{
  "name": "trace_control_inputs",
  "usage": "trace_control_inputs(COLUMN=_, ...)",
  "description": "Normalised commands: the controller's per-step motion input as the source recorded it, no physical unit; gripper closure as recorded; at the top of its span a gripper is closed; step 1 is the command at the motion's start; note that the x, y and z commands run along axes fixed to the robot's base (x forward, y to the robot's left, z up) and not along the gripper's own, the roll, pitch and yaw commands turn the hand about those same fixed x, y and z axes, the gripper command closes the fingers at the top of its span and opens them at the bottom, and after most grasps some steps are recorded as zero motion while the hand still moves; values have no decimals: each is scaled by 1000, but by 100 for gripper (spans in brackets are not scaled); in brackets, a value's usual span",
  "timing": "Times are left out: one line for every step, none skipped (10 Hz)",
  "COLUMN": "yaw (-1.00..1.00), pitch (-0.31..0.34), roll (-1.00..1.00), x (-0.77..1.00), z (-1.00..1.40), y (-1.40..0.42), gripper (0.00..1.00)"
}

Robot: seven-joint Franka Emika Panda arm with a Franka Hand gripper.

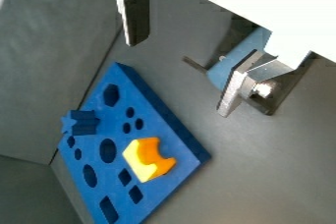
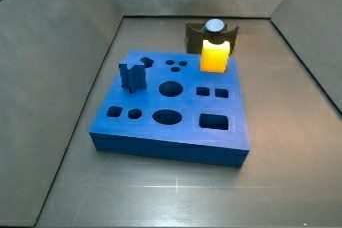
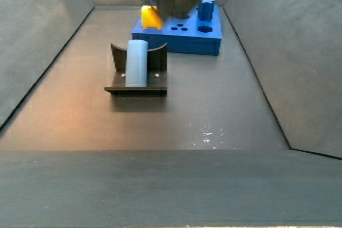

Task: Pick up the oval object. Move up. Place the oval object on the fixture. Regrasp the oval object. Move to above the board. Insert the oval object.
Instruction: Regrasp the oval object.

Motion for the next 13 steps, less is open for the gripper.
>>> trace_control_inputs(yaw=6, pitch=35, roll=1000, x=-103, z=351, y=-400, gripper=0)
trace_control_inputs(yaw=6, pitch=32, roll=1000, x=-62, z=86, y=-178, gripper=0)
trace_control_inputs(yaw=5, pitch=32, roll=1000, x=-41, z=31, y=-86, gripper=0)
trace_control_inputs(yaw=5, pitch=33, roll=1000, x=-25, z=42, y=-32, gripper=0)
trace_control_inputs(yaw=5, pitch=29, roll=1000, x=-28, z=25, y=-34, gripper=0)
trace_control_inputs(yaw=5, pitch=23, roll=1000, x=-40, z=18, y=-38, gripper=0)
trace_control_inputs(yaw=6, pitch=19, roll=1000, x=-45, z=17, y=-30, gripper=0)
trace_control_inputs(yaw=6, pitch=11, roll=1000, x=-50, z=16, y=-26, gripper=0)
trace_control_inputs(yaw=7, pitch=5, roll=1000, x=-52, z=13, y=-25, gripper=0)
trace_control_inputs(yaw=8, pitch=-4, roll=1000, x=-46, z=3, y=-23, gripper=0)
trace_control_inputs(yaw=8, pitch=-7, roll=1000, x=-46, z=1, y=-24, gripper=0)
trace_control_inputs(yaw=10, pitch=-17, roll=1000, x=-37, z=9, y=-18, gripper=0)
trace_control_inputs(yaw=11, pitch=-22, roll=1000, x=-31, z=4, y=-17, gripper=0)
